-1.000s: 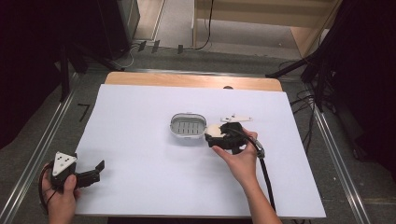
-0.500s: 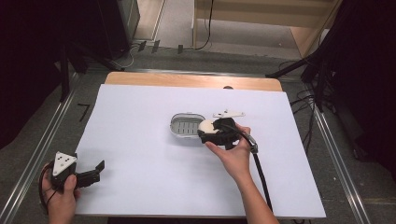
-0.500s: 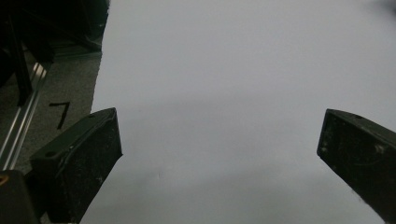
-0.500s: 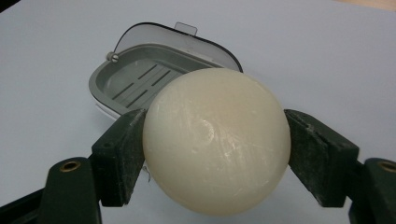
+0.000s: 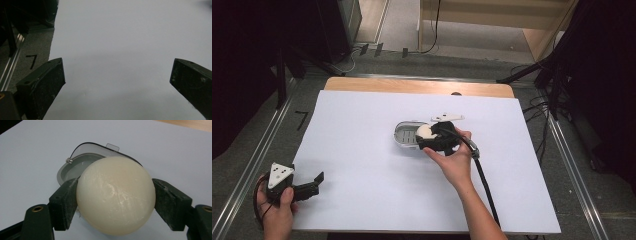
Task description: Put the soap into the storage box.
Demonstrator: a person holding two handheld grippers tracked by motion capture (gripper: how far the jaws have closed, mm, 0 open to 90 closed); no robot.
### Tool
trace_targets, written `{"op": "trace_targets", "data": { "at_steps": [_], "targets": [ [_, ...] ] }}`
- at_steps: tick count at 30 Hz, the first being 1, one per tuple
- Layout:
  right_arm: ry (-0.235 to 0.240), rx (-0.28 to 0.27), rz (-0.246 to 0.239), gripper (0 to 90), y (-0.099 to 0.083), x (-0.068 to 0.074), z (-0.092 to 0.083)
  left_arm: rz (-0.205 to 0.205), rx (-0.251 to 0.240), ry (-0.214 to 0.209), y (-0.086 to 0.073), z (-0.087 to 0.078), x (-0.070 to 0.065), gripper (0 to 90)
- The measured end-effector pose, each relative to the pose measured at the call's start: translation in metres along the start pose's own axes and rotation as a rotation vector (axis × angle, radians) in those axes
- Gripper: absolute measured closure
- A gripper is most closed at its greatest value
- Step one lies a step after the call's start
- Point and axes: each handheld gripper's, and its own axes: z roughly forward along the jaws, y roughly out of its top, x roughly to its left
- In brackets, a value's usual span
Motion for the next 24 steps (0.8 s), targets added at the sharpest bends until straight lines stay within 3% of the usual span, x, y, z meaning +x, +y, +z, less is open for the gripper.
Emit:
{"op": "trace_targets", "data": {
  "at_steps": [24],
  "targets": [
    [-0.01,0.017,-0.004,25.2,0.014,0.014,0.036,-0.001,0.003,-0.002,0.0,0.0,0.0,0.4]
  ]
}}
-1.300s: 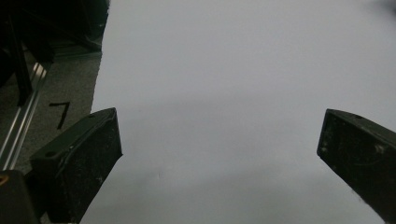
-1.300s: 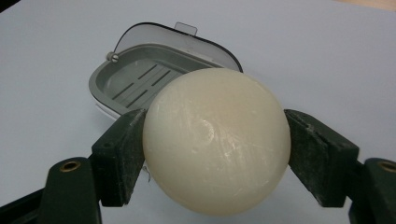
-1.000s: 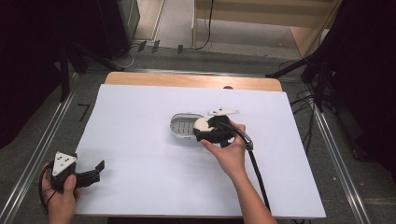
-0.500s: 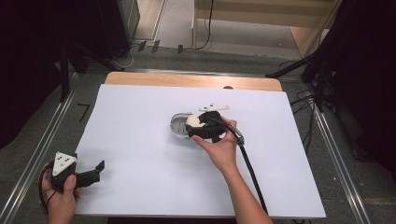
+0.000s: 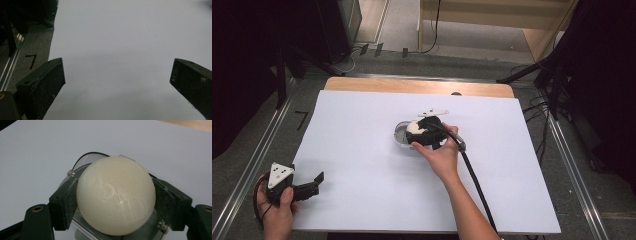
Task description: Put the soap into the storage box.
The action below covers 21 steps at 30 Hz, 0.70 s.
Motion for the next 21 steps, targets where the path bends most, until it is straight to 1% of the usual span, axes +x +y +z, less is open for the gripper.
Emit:
{"op": "trace_targets", "data": {
  "at_steps": [5,13,16,21],
  "targets": [
    [-0.007,0.022,0.003,25.2,-0.003,0.001,0.008,0.001,0.001,-0.001,0.0,0.0,0.0,0.4],
    [-0.009,0.016,0.026,25.2,-0.003,0.0,0.012,-0.002,-0.003,-0.002,0.0,0.0,0.0,0.4],
    [-0.013,0.027,0.026,25.1,-0.005,0.0,0.014,0.0,0.0,-0.001,0.0,0.0,0.0,0.4],
    [-0.019,0.022,0.025,25.1,-0.005,0.0,0.015,-0.001,0.002,-0.001,0.0,0.0,0.0,0.4]
  ]
}}
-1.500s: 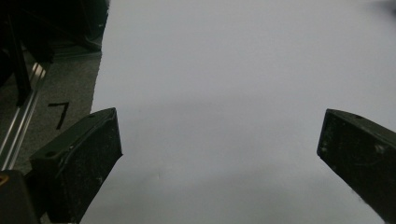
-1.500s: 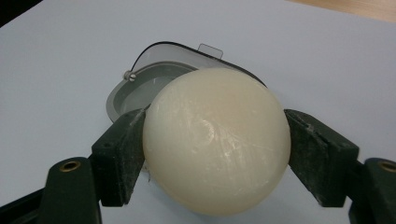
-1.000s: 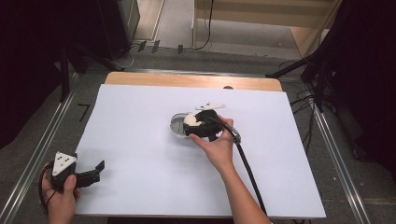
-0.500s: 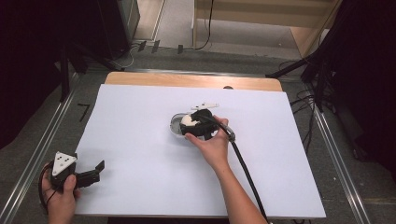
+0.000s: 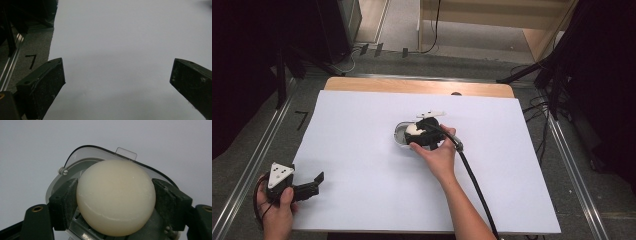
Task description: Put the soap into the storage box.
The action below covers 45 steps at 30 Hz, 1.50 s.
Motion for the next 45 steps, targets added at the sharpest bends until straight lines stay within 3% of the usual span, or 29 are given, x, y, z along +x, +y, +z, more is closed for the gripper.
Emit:
{"op": "trace_targets", "data": {
  "at_steps": [19,33,45],
  "targets": [
    [-0.019,-0.003,-0.03,24.5,-0.001,0.0,-0.003,0.001,-0.001,0.001,0.0,0.0,0.0,0.4],
    [-0.012,-0.068,-0.006,25.7,0.001,-0.002,-0.019,0.002,-0.001,0.001,0.0,0.0,0.0,0.4],
    [-0.003,-0.114,0.021,26.7,-0.007,-0.015,-0.039,0.004,0.0,0.001,0.0,0.0,0.0,0.4]
  ]
}}
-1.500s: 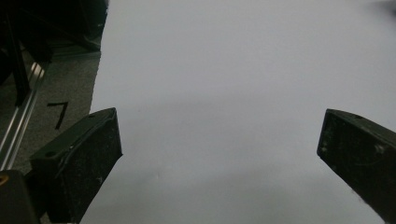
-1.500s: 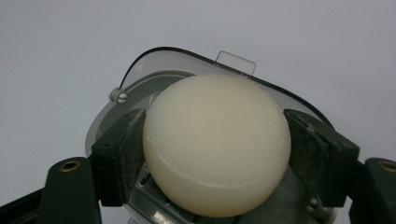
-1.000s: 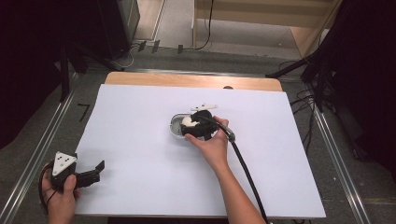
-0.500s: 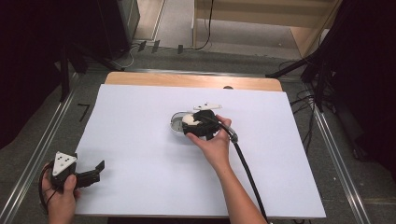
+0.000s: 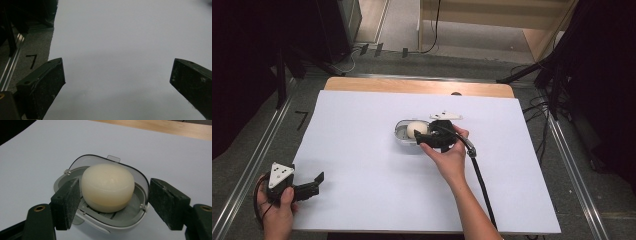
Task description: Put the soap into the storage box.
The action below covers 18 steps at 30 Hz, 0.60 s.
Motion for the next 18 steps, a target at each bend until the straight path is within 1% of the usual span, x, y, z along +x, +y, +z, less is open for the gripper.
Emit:
{"op": "trace_targets", "data": {
  "at_steps": [5,8,13,18],
  "targets": [
    [0.0,-0.022,0.017,26.0,-0.004,-0.008,-0.01,0.002,0.001,0.003,0.0,0.0,0.0,0.4],
    [-0.002,-0.03,0.017,25.0,-0.007,-0.012,-0.015,0.002,0.0,0.004,0.0,0.0,0.0,0.4],
    [-0.015,-0.024,0.017,23.4,-0.014,-0.021,-0.021,0.002,0.001,0.005,0.0,0.0,0.0,0.4],
    [-0.029,-0.03,0.031,20.9,-0.021,-0.03,-0.027,0.001,0.001,0.004,0.0,0.0,0.0,0.4]
  ]
}}
